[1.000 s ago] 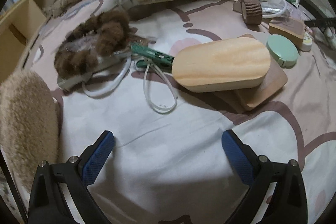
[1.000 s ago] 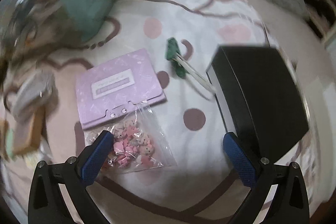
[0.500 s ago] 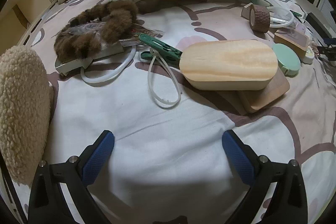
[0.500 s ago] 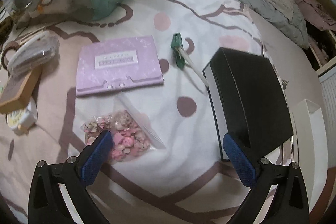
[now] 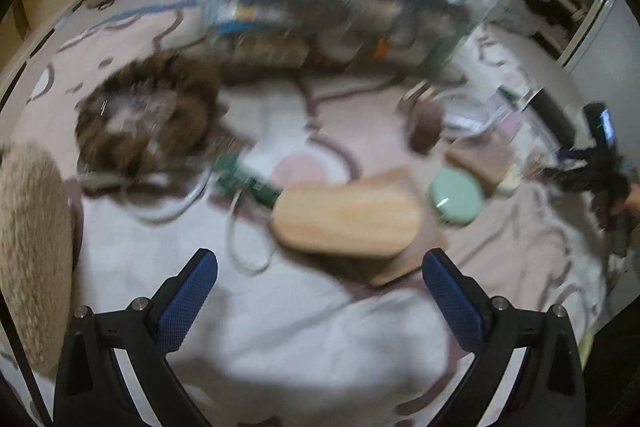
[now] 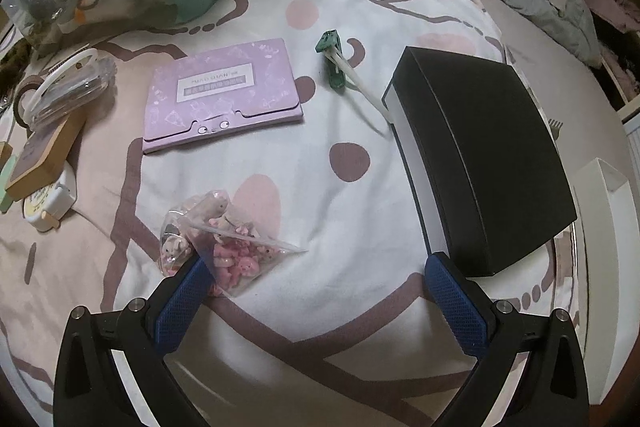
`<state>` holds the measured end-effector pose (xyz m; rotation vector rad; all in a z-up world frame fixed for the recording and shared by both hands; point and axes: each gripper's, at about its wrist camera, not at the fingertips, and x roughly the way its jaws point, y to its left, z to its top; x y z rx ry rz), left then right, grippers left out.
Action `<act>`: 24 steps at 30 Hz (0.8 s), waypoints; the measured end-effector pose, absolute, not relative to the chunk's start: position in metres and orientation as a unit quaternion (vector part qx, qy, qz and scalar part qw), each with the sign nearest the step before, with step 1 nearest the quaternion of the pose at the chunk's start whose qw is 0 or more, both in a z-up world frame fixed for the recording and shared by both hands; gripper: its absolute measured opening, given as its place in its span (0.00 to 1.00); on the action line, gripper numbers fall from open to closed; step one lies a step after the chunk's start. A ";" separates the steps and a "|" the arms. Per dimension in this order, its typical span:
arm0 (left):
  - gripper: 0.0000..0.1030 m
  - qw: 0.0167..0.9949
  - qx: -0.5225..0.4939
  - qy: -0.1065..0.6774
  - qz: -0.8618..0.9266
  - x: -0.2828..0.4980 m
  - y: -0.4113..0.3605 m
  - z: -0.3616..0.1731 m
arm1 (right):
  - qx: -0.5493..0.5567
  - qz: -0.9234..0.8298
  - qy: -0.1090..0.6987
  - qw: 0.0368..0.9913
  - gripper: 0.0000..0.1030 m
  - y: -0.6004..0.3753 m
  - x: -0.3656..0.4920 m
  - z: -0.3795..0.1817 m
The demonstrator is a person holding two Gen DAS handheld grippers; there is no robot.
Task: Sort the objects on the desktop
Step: 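Move the right tool toward the pink bag of charms on the bedspread, then lower the open right gripper over the pink charm bag while the left gripper grasps the oval wooden brush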
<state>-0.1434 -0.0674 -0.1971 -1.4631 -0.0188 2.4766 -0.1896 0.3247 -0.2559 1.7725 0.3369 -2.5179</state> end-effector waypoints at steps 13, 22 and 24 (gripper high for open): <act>0.99 0.128 -0.496 -0.006 0.859 -0.163 -0.046 -0.196 | 0.616 -0.772 0.132 0.080 1.00 0.326 -0.183 -0.265; 0.99 0.119 -0.530 0.021 0.839 -0.167 -0.036 -0.220 | 0.618 -0.761 0.164 0.109 1.00 0.313 -0.183 -0.264; 0.99 0.115 -0.538 0.018 0.835 -0.169 -0.038 -0.224 | 0.625 -0.756 0.147 0.124 1.00 0.314 -0.185 -0.265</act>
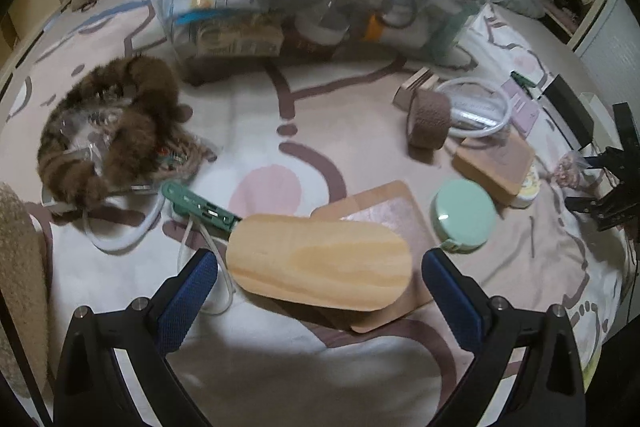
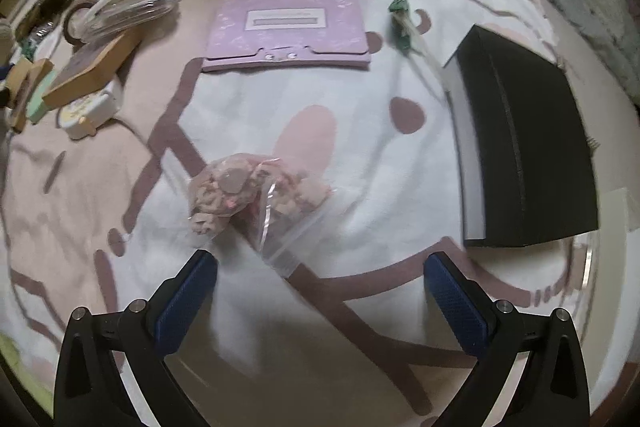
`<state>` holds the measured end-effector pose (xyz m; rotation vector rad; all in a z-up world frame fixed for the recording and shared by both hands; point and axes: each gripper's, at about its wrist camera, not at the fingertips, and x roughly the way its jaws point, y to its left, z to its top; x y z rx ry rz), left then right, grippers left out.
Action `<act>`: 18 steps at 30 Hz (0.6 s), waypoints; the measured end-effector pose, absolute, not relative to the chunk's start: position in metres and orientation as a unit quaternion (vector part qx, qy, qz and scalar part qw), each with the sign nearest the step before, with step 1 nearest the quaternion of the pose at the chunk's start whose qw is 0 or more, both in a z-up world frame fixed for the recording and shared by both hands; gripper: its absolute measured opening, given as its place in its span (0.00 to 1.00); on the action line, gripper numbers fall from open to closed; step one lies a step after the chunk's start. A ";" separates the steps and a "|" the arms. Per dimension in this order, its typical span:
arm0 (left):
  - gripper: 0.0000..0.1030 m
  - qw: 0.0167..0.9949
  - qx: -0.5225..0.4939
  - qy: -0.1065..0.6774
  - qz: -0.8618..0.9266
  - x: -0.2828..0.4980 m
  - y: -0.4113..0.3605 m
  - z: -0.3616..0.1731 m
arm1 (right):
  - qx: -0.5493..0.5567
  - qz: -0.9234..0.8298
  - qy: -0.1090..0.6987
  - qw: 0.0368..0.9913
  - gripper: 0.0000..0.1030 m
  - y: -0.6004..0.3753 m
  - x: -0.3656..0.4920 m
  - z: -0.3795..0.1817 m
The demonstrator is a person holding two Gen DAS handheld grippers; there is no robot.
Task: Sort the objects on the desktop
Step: 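Lower the open right gripper over the pink charm bag while the left gripper grasps the oval wooden brush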
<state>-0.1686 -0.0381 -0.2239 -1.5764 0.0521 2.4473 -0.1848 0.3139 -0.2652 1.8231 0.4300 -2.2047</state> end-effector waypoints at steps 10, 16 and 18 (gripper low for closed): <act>0.87 0.106 -0.562 -0.042 0.819 -0.175 -0.048 -0.227 | 0.602 -0.766 0.119 0.189 1.00 0.294 -0.189 -0.251; 0.87 0.124 -0.560 -0.012 0.819 -0.163 -0.041 -0.221 | 0.574 -0.784 0.138 0.195 1.00 0.273 -0.182 -0.241; 0.87 0.142 -0.557 0.001 0.818 -0.157 -0.033 -0.216 | 0.568 -0.786 0.146 0.197 1.00 0.272 -0.182 -0.242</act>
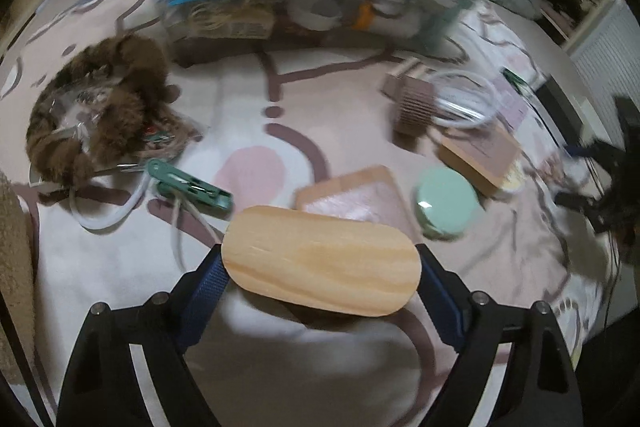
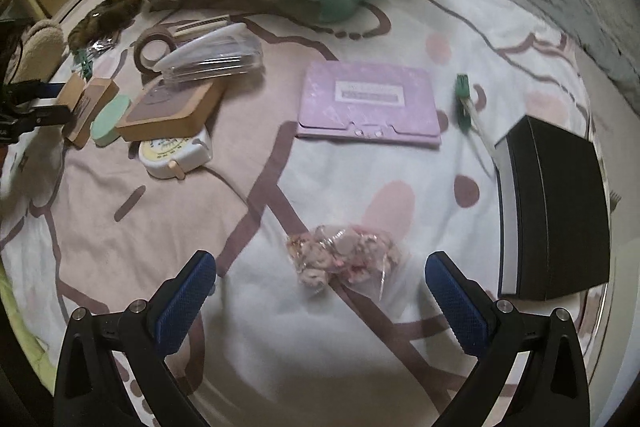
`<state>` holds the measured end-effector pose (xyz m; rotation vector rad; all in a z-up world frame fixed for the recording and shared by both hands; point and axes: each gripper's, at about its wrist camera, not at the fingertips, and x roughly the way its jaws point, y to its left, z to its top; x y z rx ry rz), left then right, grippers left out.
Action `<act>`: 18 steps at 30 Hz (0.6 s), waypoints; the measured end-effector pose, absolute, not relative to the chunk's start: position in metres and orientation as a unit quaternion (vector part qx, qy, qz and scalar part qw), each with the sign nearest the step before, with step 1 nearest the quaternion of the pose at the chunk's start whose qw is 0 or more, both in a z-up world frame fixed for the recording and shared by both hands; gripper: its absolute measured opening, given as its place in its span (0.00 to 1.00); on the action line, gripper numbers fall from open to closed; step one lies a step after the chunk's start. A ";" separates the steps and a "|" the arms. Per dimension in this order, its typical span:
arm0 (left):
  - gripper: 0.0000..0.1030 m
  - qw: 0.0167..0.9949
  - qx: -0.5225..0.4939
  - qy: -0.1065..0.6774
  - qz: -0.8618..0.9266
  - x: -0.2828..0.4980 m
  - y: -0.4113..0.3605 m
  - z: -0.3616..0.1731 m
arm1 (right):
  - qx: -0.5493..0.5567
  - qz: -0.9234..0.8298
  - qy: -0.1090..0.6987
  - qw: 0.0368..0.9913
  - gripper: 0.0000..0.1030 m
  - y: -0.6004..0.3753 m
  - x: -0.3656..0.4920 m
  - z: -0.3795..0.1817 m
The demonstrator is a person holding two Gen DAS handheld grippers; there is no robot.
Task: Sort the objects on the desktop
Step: 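Lower the open right gripper over the pink charm bag while the left gripper grasps the oval wooden brush, then close the right gripper on the pink charm bag while the left gripper lifts the wooden brush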
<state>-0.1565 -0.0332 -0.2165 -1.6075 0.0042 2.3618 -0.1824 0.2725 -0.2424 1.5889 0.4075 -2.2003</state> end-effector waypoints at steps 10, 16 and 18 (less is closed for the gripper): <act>0.87 0.252 -0.551 0.070 0.792 -0.111 0.025 -0.205 | 0.566 -0.788 0.146 0.192 1.00 0.282 -0.180 -0.243; 0.87 0.255 -0.588 0.108 0.760 -0.086 0.046 -0.223 | 0.569 -0.783 0.159 0.193 1.00 0.279 -0.185 -0.253; 0.87 0.257 -0.585 0.121 0.760 -0.079 0.051 -0.226 | 0.568 -0.782 0.156 0.204 1.00 0.277 -0.185 -0.254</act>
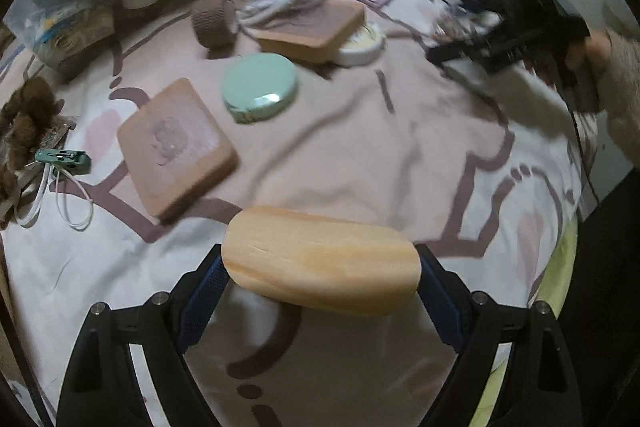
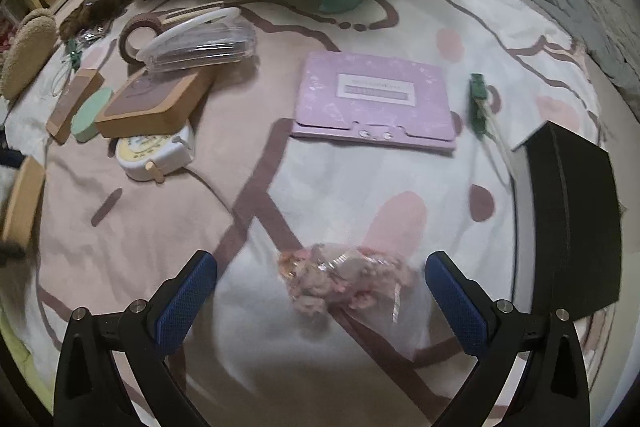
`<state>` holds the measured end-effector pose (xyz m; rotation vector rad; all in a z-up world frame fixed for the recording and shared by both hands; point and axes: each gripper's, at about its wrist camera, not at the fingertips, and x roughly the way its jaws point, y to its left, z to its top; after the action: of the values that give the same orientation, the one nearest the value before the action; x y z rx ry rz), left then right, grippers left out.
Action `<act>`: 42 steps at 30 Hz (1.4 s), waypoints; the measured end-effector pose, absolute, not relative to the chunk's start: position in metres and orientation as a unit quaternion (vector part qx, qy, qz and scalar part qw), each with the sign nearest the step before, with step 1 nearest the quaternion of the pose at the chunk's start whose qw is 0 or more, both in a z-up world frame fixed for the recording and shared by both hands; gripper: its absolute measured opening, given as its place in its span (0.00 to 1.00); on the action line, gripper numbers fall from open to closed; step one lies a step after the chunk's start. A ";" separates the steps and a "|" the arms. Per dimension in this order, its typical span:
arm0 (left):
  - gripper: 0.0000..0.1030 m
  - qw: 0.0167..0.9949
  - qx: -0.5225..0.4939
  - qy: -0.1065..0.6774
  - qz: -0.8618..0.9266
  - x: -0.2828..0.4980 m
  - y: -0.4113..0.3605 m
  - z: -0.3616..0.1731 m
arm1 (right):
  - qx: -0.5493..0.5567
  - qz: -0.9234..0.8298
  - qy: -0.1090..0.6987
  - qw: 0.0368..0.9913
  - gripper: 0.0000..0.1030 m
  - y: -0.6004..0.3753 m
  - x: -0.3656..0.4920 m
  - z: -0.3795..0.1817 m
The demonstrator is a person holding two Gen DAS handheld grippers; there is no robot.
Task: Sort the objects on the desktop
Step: 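Close the right gripper on the pink charm bag while the left gripper lifts the wooden brush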
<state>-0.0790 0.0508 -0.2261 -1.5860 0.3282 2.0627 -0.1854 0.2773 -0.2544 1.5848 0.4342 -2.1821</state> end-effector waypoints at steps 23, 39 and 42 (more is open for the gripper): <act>0.91 0.275 -0.577 0.110 0.761 -0.088 0.059 -0.228 | 0.563 -0.727 0.158 0.360 1.00 0.245 -0.139 -0.220; 0.91 0.276 -0.597 0.113 0.745 -0.077 0.056 -0.225 | 0.589 -0.749 0.250 0.173 1.00 0.299 -0.164 -0.238; 0.91 0.261 -0.608 0.105 0.743 -0.078 0.057 -0.230 | 0.590 -0.753 0.253 0.144 1.00 0.308 -0.169 -0.237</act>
<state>-0.0783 0.0566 -0.2298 -1.6454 0.2856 2.0106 -0.1693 0.3079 -0.2370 1.6998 0.7277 -2.1710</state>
